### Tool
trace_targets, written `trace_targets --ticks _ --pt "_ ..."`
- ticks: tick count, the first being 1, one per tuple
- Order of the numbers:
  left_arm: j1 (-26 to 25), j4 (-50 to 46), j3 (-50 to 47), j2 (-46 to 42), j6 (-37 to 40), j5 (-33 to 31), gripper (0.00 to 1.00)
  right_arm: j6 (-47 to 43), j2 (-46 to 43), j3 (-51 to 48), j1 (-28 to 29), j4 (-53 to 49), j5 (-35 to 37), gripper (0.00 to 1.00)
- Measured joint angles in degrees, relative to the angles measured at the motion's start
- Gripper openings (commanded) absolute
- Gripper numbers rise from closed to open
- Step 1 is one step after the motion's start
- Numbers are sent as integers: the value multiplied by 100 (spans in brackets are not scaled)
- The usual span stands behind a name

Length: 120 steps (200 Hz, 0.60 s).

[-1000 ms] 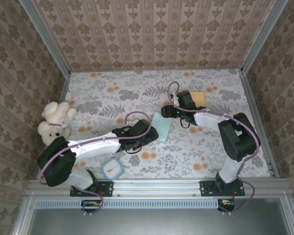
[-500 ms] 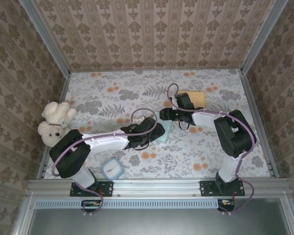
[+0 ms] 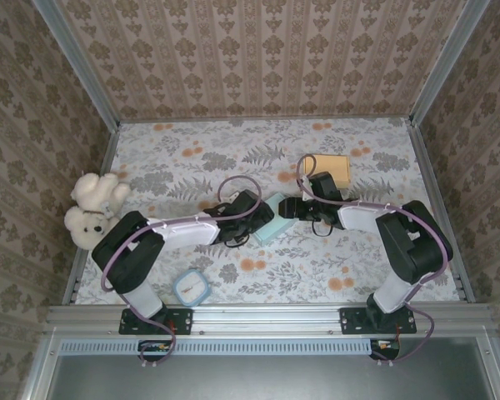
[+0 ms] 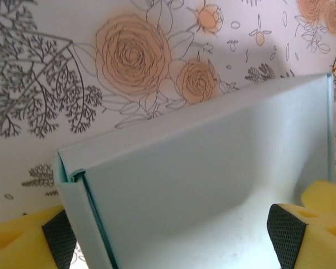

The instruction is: Fold the paper box

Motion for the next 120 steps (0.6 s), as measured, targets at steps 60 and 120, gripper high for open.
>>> trace_targets --ticks 60,120 --pt "284 -376 492 142 590 -31 90 352 -90 -155 -22 245 -186 65" --pt "756 -511 1279 708 1095 -7 90 496 -407 -57 4 236 -164 65"
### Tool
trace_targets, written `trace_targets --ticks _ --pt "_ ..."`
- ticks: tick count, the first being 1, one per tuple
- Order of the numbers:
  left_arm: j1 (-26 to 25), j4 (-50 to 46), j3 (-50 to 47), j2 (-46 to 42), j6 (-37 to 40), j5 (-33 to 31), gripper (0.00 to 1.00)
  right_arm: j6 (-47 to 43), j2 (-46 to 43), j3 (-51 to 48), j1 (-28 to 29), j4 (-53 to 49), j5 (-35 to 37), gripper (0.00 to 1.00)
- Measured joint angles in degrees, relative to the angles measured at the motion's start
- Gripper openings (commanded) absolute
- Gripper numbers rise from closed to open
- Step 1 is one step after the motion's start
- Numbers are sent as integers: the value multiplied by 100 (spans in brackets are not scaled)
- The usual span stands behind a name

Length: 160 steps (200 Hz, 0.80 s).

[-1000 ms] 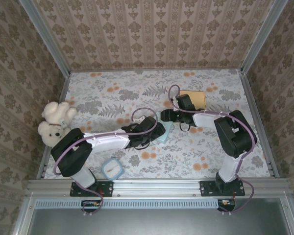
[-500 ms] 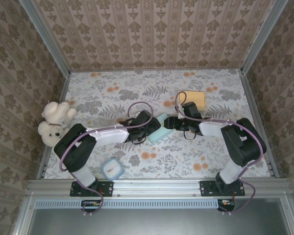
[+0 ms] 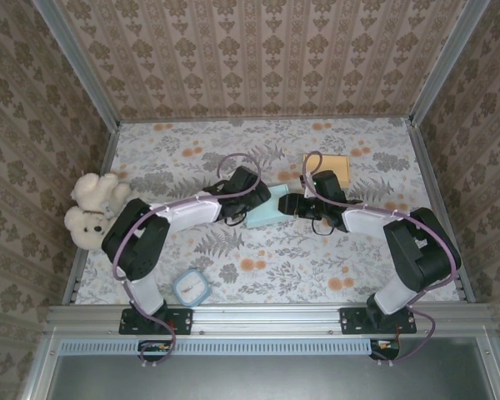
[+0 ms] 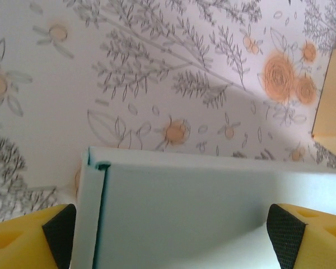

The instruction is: Fold the paper box

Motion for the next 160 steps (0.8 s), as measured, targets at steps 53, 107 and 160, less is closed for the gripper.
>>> trace_targets --ticks 53,107,160 --pt "573 -136 804 479 308 173 90 -2 448 927 7 -44 153 65" --pt "1040 -282 1759 918 839 192 90 -15 1414 1829 9 -44 302 64" --pt "1244 -245 2186 1425 1141 372 90 -46 1897 2133 59 -2 448 64"
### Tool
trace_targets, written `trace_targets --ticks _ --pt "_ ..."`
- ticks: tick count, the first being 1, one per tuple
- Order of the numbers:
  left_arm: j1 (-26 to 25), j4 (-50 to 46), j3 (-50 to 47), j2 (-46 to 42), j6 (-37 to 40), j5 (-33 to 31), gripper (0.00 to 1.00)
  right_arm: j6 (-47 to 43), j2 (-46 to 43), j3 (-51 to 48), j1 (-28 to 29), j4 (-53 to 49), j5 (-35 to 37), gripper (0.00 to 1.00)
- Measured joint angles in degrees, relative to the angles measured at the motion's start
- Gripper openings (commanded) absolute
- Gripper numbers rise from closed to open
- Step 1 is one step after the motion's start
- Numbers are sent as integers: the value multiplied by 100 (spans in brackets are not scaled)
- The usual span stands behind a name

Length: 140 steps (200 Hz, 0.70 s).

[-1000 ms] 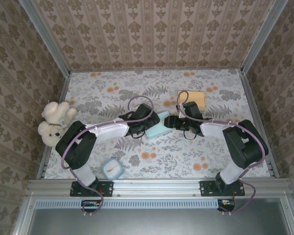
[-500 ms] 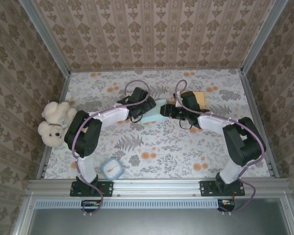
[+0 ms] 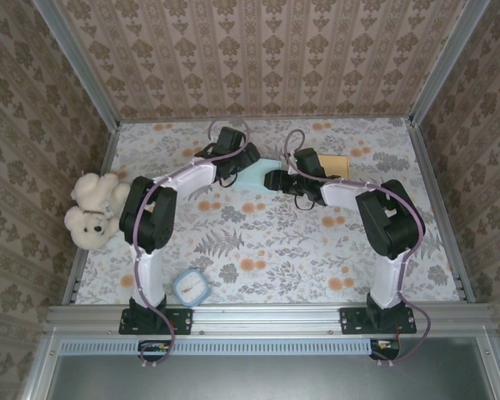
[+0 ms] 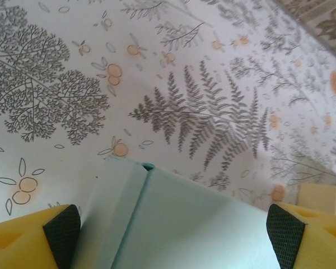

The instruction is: Fold the paper box

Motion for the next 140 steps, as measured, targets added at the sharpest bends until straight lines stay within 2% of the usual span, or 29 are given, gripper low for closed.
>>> trace_targets --ticks 42,101,140 --pt "162 9 0 372 -7 221 90 -107 238 260 17 20 208 65" --pt "323 105 -15 396 155 245 91 -190 236 188 37 44 575 66" --pt "387 538 -796 -149 518 247 91 -245 -323 -457 39 -52 938 69"
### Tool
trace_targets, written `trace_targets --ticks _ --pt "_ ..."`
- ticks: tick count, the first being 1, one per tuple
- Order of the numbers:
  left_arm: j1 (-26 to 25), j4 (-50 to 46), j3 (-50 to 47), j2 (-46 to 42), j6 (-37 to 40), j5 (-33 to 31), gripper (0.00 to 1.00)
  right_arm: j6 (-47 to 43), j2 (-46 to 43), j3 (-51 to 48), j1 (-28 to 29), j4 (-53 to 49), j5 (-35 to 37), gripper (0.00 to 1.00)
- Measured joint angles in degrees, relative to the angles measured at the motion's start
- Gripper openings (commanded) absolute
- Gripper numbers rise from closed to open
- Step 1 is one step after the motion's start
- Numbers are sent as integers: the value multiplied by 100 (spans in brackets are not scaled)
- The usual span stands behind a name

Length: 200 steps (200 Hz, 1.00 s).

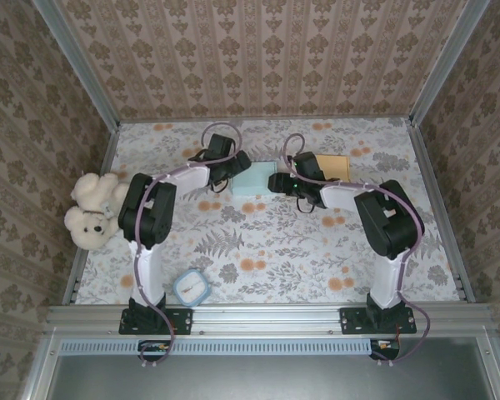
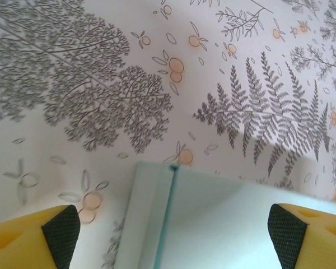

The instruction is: Fold the paper box

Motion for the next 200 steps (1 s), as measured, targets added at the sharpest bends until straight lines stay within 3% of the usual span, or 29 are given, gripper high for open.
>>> trace_targets --ticks 61,77,110,137,165,200 --pt "-2 835 -1657 -1998 745 -326 92 -155 -2074 -1239 70 -262 1108 84" --pt "-2 970 -1980 -2507 946 -599 100 -203 -2540 -1445 85 -492 1482 92" --pt "-2 1226 -2828 -3403 1386 -1370 100 -306 -3348 -1685 85 -1062 2240 100" --pt "46 1226 -3467 -4116 1661 -2052 100 -328 -4107 -2059 85 -1165 2673 100" --pt "492 1482 -4197 -4747 2076 -2457 100 -323 -4625 -2343 85 -1320 2962 100" --pt "1255 1513 -4454 -4787 2474 -2465 100 -286 -5097 -2710 85 -1438 3134 100"
